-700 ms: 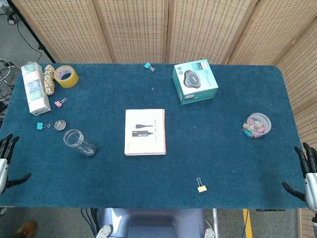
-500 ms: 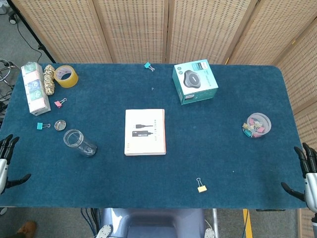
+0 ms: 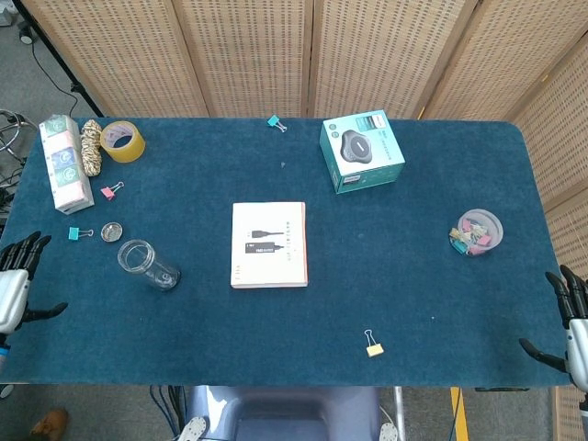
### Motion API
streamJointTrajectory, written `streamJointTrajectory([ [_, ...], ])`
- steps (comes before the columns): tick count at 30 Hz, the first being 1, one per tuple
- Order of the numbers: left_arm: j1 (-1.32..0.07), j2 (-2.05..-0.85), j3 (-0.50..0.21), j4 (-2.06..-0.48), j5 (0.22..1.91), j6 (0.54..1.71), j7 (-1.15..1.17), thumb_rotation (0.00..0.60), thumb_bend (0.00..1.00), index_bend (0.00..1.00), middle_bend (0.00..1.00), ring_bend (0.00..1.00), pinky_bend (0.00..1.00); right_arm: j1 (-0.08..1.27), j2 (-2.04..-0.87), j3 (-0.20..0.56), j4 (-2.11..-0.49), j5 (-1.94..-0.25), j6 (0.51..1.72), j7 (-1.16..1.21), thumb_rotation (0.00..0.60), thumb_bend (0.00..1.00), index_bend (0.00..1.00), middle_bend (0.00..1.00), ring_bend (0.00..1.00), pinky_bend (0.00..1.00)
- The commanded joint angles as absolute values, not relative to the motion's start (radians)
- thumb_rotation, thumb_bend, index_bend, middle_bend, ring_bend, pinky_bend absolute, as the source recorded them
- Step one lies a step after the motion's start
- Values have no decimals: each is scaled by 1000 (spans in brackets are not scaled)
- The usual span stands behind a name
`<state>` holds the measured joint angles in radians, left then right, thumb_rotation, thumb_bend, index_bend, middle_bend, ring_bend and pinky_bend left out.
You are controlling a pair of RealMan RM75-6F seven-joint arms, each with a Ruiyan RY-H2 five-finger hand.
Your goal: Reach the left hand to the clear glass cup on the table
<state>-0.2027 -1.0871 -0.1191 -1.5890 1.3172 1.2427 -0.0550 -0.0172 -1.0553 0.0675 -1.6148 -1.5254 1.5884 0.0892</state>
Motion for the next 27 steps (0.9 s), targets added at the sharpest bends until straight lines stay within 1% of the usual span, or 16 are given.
streamJointTrajectory([
  [1,-306,-1161,-178,-1435,1259,1124,-99,600,7,29,0,0,0,-13,-1058,68,-1610,-1516,1576,92,600,0,0,0,0,0],
  [4,-359,-1218,-196,-1335,1243,1062,-128,600,48,145,0,0,0,-8,-1062,69,-1606,-1510,1564,93,600,0,0,0,0,0],
  [7,-408,-1270,-202,-1243,1226,997,-128,600,89,233,0,0,0,-3,-1065,70,-1604,-1503,1551,95,600,0,0,0,0,0],
  [10,-454,-1318,-210,-1168,1194,929,-112,600,107,255,0,0,0,2,-1068,71,-1600,-1494,1537,99,600,0,0,0,0,0],
  [14,-502,-1389,-219,-1070,1169,884,-88,600,174,284,0,0,0,7,-1070,74,-1594,-1483,1524,103,600,0,0,0,0,0],
  [18,-532,-1446,-226,-996,1144,852,-75,600,215,311,0,0,0,9,-1071,77,-1589,-1474,1517,110,600,0,0,0,0,0],
  [23,-556,-1492,-232,-925,1121,825,-64,600,324,339,0,0,0,10,-1070,80,-1587,-1467,1512,118,600,0,0,0,0,0],
  [27,-572,-1520,-230,-883,1108,789,-65,600,333,349,0,0,0,13,-1069,79,-1587,-1467,1506,126,600,0,0,0,0,0],
])
